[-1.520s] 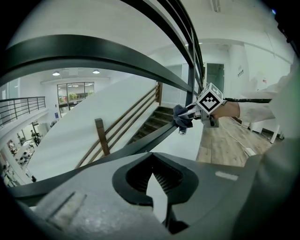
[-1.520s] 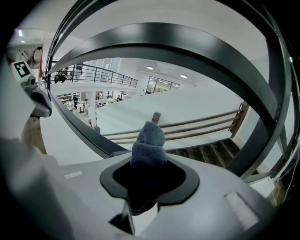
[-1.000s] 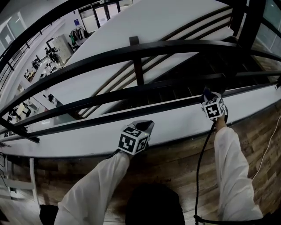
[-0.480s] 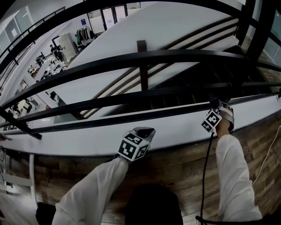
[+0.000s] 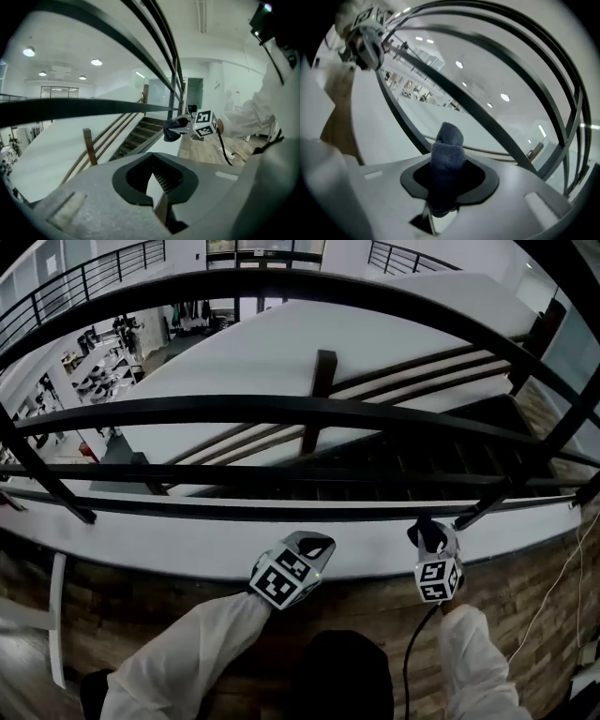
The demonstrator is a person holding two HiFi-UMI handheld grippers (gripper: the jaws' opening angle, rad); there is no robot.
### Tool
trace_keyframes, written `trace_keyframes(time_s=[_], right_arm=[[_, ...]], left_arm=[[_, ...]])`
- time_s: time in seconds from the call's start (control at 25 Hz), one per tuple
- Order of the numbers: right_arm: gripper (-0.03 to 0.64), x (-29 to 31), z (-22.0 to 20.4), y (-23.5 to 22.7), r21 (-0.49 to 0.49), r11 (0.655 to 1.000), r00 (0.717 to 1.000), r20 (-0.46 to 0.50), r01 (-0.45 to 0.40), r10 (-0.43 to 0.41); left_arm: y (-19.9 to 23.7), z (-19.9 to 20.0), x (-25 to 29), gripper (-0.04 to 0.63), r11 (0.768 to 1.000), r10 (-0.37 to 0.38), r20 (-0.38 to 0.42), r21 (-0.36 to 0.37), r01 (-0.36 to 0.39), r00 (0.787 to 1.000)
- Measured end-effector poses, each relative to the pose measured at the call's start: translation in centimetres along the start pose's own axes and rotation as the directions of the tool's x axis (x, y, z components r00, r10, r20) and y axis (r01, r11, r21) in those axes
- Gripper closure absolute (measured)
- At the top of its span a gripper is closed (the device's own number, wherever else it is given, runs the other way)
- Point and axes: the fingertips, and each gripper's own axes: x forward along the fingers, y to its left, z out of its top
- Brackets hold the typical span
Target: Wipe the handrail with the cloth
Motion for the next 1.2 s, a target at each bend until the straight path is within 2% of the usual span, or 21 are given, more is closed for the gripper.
trace_keyframes(time_s=[0.08, 0.2, 0.36, 0.48, 0.64, 0.72, 0.8, 0.92, 1.0, 1.12, 1.2], right_arm=[[0.515, -2.9, 6.2, 2.9, 0.058, 0.997, 0.997, 0.058, -0.056, 0.053], [0.515, -7.4, 16.0, 5.6, 0.07, 0.991, 0.986, 0.132, -0.114, 0.104], [0.515, -14.4, 28.4, 7.1, 0.1, 0.974, 0.964, 0.197, -0.202, 0.179], [0.515, -19.9, 34.7, 7.8, 0.139, 0.95, 0.942, 0.233, -0.28, 0.243], [0.515, -28.8, 41.8, 4.4, 0.141, 0.932, 0.918, 0.275, -0.333, 0.286], [0.515, -32.4, 45.9, 1.0, 0.218, 0.913, 0.918, 0.28, -0.346, 0.281], [0.515, -35.4, 49.2, -1.9, 0.271, 0.892, 0.916, 0.28, -0.363, 0.287], [0.515, -39.6, 50.7, -4.1, 0.204, 0.897, 0.899, 0.292, -0.392, 0.326], [0.515, -41.1, 50.0, -5.1, 0.143, 0.894, 0.881, 0.292, -0.425, 0.372], [0.515, -41.4, 46.0, -6.2, 0.156, 0.866, 0.871, 0.22, -0.476, 0.439], [0.515, -40.9, 43.7, -7.1, 0.19, 0.855, 0.874, 0.177, -0.482, 0.453]], left_arm=[[0.6, 0.1, -5.5, 0.595, 1.0, 0.005, 0.011, 0.023, -0.005, 1.0], [2.5, 0.9, -15.1, 0.595, 0.998, 0.068, 0.025, -0.017, -0.067, 0.997], [4.3, 5.6, -27.3, 0.595, 0.984, 0.174, 0.046, -0.054, -0.171, 0.984], [3.7, 9.8, -34.1, 0.595, 0.961, 0.267, 0.07, -0.096, -0.26, 0.961], [0.3, 19.2, -40.4, 0.595, 0.92, 0.382, 0.122, -0.145, -0.364, 0.916], [-0.6, 26.0, -42.9, 0.595, 0.909, 0.41, 0.155, -0.153, -0.388, 0.899], [-1.5, 32.9, -44.3, 0.595, 0.904, 0.427, 0.177, -0.127, -0.409, 0.887], [-4.7, 40.3, -44.9, 0.595, 0.891, 0.454, 0.186, -0.107, -0.442, 0.871], [-6.7, 42.7, -44.8, 0.595, 0.872, 0.485, 0.174, -0.167, -0.46, 0.857], [-9.5, 42.4, -44.3, 0.595, 0.834, 0.522, 0.123, -0.279, -0.476, 0.844], [-11.4, 41.2, -44.6, 0.595, 0.833, 0.522, 0.085, -0.267, -0.485, 0.849]])
